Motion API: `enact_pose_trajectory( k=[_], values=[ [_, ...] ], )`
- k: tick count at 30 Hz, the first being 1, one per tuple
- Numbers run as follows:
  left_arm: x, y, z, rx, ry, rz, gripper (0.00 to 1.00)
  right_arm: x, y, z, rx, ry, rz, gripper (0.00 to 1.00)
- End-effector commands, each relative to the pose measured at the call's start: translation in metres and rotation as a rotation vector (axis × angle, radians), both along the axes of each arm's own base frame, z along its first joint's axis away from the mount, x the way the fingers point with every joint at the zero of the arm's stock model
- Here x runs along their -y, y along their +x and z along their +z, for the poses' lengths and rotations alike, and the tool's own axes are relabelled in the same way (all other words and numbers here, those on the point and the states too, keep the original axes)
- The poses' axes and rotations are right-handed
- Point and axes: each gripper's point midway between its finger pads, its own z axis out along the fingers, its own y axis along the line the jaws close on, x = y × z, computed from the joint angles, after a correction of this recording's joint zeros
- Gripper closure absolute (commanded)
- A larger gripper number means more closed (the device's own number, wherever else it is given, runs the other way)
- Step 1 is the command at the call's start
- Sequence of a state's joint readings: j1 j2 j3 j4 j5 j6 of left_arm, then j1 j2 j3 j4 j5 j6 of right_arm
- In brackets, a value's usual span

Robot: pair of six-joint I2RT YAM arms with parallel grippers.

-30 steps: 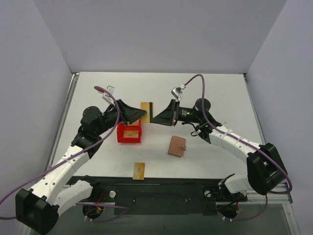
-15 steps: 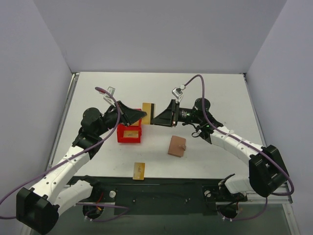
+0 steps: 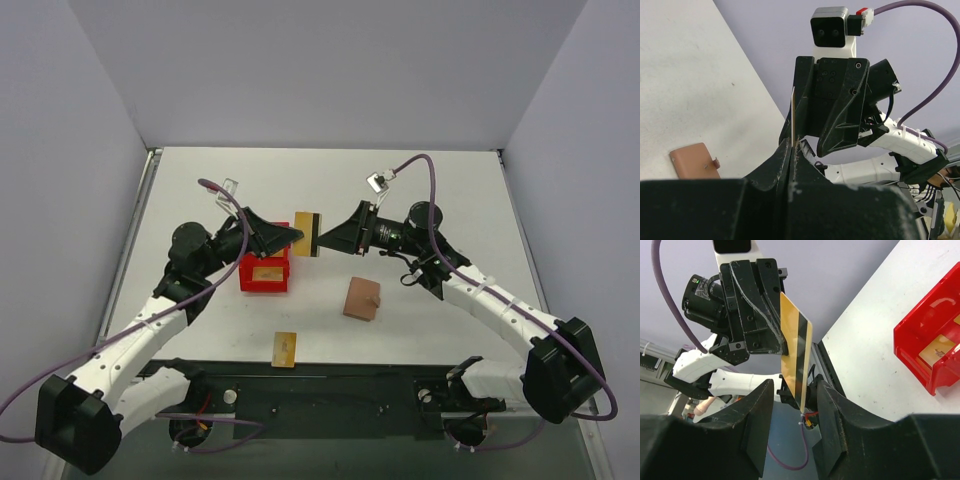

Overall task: Put the credit cards into the card holder
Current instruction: Insert the credit card into the card holder.

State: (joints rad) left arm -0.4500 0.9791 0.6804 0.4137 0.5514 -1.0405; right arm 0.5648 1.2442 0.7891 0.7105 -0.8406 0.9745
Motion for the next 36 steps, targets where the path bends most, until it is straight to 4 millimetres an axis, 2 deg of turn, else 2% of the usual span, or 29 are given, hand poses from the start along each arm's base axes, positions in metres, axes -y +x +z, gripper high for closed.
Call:
enact_pose_trajectory(
  k=[1,7,14,24,27,28,29,30,31,32,33,34,35,36],
  values=[
    [0.003,-0.005,0.017,0.060,-0.042,-0.035,1.00,-0.002,0.003,0.025,0.100,0.057,-0.019,0.65],
    [0.006,-0.007,0.016,0.063,-0.045,-0.052,1.00,-0.003,0.007,0.027,0.094,0.074,-0.038,0.74],
    [0.010,-0.009,0.015,0.058,-0.046,-0.068,1.00,-0.007,0.007,0.026,0.085,0.081,-0.028,0.76],
    [0.011,-0.008,0.010,0.047,-0.041,-0.071,1.00,-0.008,0.009,0.020,0.063,0.066,-0.037,1.00],
    [0.010,-0.007,0.007,0.035,-0.037,-0.060,0.82,-0.005,0.006,0.017,0.054,0.041,-0.041,1.00],
    [0.009,-0.006,0.002,0.022,-0.025,-0.050,0.74,-0.004,0.006,0.008,0.042,0.009,-0.051,1.00],
    [0.008,-0.003,-0.002,0.008,-0.016,-0.028,0.70,0.001,0.004,0.012,0.057,0.006,-0.069,1.00],
    [0.006,0.000,-0.007,-0.007,0.007,-0.011,0.63,0.005,0.006,-0.003,0.033,-0.052,-0.098,1.00],
    [0.004,0.003,-0.009,-0.012,0.017,0.014,0.60,0.012,0.007,0.001,0.051,-0.065,-0.142,1.00],
    [0.001,0.006,-0.018,-0.038,0.053,0.037,0.55,0.019,0.006,-0.016,0.036,-0.139,-0.162,1.00],
    [-0.002,0.011,-0.022,-0.048,0.069,0.073,0.53,0.028,0.010,-0.014,0.049,-0.162,-0.226,1.00],
    [-0.004,0.013,-0.029,-0.069,0.101,0.091,0.50,0.036,0.010,-0.032,0.037,-0.235,-0.252,1.00],
    [-0.008,0.019,-0.031,-0.075,0.113,0.125,0.49,0.046,0.013,-0.032,0.053,-0.262,-0.311,1.00],
    [-0.012,0.022,-0.041,-0.099,0.149,0.153,0.48,0.054,0.012,-0.044,0.047,-0.311,-0.329,1.00]
  ],
)
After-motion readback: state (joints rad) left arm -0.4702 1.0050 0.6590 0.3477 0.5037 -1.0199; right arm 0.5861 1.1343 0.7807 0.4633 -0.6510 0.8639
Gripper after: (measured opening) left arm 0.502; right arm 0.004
